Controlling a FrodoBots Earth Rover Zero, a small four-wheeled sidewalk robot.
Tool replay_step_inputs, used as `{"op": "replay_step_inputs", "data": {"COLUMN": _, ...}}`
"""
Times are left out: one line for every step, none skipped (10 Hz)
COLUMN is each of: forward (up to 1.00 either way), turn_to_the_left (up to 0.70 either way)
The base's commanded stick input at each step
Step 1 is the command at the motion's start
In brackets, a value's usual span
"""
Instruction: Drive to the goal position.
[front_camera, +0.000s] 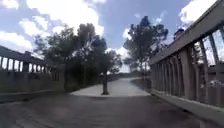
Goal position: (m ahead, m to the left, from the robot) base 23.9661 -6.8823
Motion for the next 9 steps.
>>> {"op": "replay_step_inputs", "data": {"forward": 0.85, "turn_to_the_left": 0.0}}
{"op": "replay_step_inputs", "data": {"forward": 0.85, "turn_to_the_left": 0.0}}
{"op": "replay_step_inputs", "data": {"forward": 0.85, "turn_to_the_left": 0.0}}
{"op": "replay_step_inputs", "data": {"forward": 0.85, "turn_to_the_left": -0.03}}
{"op": "replay_step_inputs", "data": {"forward": 0.85, "turn_to_the_left": -0.31}}
{"op": "replay_step_inputs", "data": {"forward": 0.85, "turn_to_the_left": -0.34}}
{"op": "replay_step_inputs", "data": {"forward": 0.85, "turn_to_the_left": -0.34}}
{"op": "replay_step_inputs", "data": {"forward": 0.85, "turn_to_the_left": -0.34}}
{"op": "replay_step_inputs", "data": {"forward": 0.85, "turn_to_the_left": -0.34}}
